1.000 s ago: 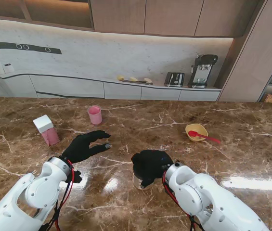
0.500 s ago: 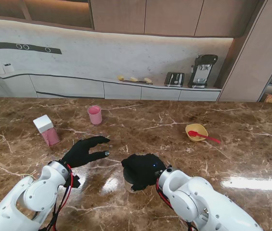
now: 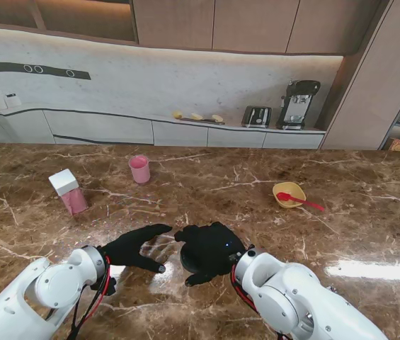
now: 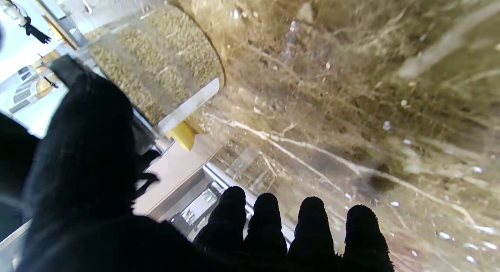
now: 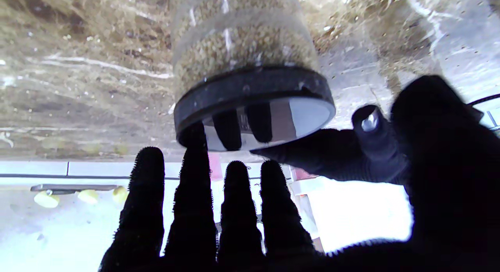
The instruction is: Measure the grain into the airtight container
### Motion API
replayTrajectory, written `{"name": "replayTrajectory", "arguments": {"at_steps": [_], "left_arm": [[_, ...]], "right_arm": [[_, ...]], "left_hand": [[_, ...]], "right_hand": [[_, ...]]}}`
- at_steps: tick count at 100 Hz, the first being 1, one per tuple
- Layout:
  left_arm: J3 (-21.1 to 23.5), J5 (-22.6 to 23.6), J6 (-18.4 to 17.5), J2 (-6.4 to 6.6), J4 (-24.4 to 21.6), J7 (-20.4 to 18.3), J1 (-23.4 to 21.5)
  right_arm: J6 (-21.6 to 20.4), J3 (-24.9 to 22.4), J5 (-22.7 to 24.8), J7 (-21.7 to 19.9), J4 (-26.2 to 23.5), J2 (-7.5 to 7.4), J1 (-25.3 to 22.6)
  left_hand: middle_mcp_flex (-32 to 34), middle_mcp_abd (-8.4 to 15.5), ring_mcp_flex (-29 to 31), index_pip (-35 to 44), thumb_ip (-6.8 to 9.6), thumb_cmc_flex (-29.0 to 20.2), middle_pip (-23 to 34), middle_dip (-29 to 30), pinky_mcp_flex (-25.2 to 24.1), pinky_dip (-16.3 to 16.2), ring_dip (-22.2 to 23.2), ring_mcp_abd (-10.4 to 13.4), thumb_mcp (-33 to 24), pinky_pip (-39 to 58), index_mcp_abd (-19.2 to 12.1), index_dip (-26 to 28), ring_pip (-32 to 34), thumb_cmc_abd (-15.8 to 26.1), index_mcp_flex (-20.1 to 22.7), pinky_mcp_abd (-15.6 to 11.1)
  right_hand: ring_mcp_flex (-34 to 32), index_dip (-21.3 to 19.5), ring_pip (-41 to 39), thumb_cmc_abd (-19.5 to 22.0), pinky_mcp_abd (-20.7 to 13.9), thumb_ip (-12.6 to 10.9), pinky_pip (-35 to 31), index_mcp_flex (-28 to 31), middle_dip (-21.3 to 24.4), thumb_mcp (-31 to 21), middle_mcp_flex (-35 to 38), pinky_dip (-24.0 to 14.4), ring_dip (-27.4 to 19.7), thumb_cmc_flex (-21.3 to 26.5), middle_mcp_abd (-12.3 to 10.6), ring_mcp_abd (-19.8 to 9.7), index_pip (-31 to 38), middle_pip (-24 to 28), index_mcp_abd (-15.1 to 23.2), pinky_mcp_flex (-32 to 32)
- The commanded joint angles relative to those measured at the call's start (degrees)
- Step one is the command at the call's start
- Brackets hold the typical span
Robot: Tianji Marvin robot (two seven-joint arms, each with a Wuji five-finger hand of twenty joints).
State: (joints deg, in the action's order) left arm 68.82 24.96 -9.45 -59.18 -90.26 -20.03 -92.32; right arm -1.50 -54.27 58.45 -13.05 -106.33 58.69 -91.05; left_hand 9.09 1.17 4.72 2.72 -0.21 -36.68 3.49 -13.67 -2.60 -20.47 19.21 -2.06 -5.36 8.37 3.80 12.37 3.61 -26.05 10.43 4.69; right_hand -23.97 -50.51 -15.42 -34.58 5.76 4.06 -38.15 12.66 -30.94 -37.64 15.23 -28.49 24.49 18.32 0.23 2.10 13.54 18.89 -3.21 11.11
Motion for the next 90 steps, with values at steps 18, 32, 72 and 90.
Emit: {"name": "replayTrajectory", "arguments": {"at_steps": [18, 32, 72, 90], "left_arm": [[-4.40, 0.23, 1.76, 0.01, 3.05, -1.21, 2.93], [-7.31, -0.35, 1.89, 0.05, 4.46, -1.58, 4.91], [-16.76, -2.98, 1.62, -1.58, 10.45, 3.57, 10.05], [-19.83, -5.00, 1.59, -2.06, 12.70, 3.83, 12.15]], "right_arm": [[1.65, -2.10, 2.73, 0.03, -2.21, 0.31, -1.78], [3.39, -2.28, 5.00, -1.18, -2.66, 0.23, -1.72], [4.99, 0.26, 5.13, -4.17, -0.54, -0.19, 0.23], [5.76, 1.89, 5.28, -3.53, 0.64, -0.18, 1.19]], "left_hand": [[-2.54, 0.51, -2.55, -4.98, -3.02, -0.87, -3.77, 0.91, -0.19, 0.94, -4.96, 0.48, -4.07, -5.77, -6.43, -4.39, -3.18, -4.98, -2.71, -1.00], [-2.95, 0.42, -2.88, -4.70, -4.00, 0.89, -3.91, 3.80, -0.26, 2.90, -7.97, 0.23, -8.90, -5.78, -9.37, -9.77, -3.36, -6.81, -2.66, 0.01], [-2.88, 0.58, -2.82, -4.72, -4.71, 2.46, -4.24, 4.66, -0.65, 1.88, -8.72, -0.03, -10.71, -5.06, -9.76, -10.42, -3.82, -8.25, -2.46, 1.42], [-2.83, 0.37, -2.88, -4.30, -5.68, 4.60, -4.12, 4.90, -0.55, 2.30, -8.93, -0.26, -15.93, -5.69, -8.96, -6.30, -3.75, -9.65, -2.33, 1.69]], "right_hand": [[-1.61, 0.49, -1.60, -1.52, -1.75, -1.63, -0.47, 0.50, 0.60, -2.24, 1.94, -2.32, -0.05, -3.96, 0.04, -1.18, -0.51, -0.46, -1.05, 2.45], [-4.64, 1.77, -7.53, -1.82, -2.76, -1.22, -4.02, 1.78, 0.32, -3.17, 3.65, -4.02, 3.88, -4.68, 0.09, -1.94, -0.34, 0.15, -1.14, 6.08], [-9.72, 4.00, -16.25, -2.47, -2.66, -1.26, -13.91, 7.03, -0.87, -1.24, 9.19, -5.92, 9.55, -0.69, -0.16, -3.11, 1.40, 2.01, -0.40, 14.03], [-14.76, 5.14, -24.85, -1.98, -3.64, -0.92, -23.76, 13.46, -2.89, -3.50, 17.44, -6.64, 14.91, 9.58, -0.98, -4.68, 6.56, 5.81, 0.72, 18.62]]}}
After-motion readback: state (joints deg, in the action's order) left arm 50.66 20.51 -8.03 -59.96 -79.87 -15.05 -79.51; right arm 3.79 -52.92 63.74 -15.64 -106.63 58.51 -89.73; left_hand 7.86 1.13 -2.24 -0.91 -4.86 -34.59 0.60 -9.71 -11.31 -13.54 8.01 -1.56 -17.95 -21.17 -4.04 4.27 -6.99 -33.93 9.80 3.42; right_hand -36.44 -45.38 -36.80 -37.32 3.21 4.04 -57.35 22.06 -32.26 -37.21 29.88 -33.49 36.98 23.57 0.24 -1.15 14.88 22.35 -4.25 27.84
